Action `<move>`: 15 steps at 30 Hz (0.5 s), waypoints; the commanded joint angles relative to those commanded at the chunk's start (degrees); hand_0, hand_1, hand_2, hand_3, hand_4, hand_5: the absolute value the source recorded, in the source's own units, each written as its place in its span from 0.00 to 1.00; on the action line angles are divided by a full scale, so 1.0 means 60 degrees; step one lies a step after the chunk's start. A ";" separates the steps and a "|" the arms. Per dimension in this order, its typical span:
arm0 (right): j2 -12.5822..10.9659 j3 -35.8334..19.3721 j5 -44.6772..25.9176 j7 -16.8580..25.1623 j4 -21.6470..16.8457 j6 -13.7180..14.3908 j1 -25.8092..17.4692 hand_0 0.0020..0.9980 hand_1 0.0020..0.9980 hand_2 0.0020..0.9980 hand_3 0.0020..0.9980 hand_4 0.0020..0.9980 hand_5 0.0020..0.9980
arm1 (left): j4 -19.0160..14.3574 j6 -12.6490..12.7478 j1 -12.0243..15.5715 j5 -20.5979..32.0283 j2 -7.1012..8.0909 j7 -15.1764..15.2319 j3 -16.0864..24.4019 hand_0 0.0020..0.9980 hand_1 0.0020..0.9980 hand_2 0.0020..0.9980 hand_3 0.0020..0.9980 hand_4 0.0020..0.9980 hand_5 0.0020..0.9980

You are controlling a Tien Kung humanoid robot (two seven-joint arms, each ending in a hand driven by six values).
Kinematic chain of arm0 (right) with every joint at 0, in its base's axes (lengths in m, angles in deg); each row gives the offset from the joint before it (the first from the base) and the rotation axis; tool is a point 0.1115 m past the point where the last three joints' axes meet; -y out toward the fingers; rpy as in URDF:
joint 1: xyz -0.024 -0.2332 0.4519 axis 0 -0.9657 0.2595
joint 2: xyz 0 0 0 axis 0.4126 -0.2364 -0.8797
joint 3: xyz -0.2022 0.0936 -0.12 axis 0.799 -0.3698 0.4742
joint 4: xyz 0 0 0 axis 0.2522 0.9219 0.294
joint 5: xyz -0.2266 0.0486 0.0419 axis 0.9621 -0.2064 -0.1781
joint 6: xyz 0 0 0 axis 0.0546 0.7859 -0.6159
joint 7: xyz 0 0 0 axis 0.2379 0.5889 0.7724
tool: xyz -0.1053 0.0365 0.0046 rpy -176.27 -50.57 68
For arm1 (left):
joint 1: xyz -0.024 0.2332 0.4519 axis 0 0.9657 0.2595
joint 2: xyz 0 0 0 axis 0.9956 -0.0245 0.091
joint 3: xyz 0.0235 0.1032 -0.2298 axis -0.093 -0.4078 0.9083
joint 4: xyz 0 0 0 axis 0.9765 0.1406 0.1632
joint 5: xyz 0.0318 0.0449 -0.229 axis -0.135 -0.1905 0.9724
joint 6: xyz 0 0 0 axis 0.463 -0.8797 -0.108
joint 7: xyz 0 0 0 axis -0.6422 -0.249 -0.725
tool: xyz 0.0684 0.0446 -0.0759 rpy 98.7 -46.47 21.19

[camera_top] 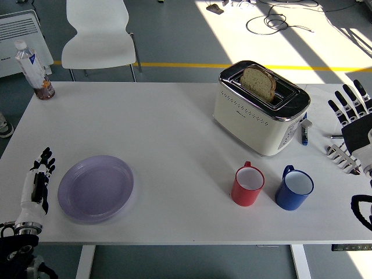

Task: Push plate across desktop,pick up the break from the machine,place the break in the plate

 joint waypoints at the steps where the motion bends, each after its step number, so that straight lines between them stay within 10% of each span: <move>1: -0.0006 0.0003 0.0000 0.0000 0.0000 0.0001 -0.0003 0.84 0.80 0.80 0.80 0.53 0.90 | 0.0007 -0.0011 0.0015 0.0013 -0.0004 -0.0010 -0.0050 0.96 0.97 1.00 0.97 0.52 1.00; 15: 0.0010 0.0047 -0.0006 0.0003 0.0012 0.0009 0.0049 0.84 0.80 0.80 0.80 0.53 0.90 | -0.0030 -0.0099 0.0071 0.0133 0.0027 -0.0062 -0.0309 0.95 0.97 1.00 0.96 0.52 1.00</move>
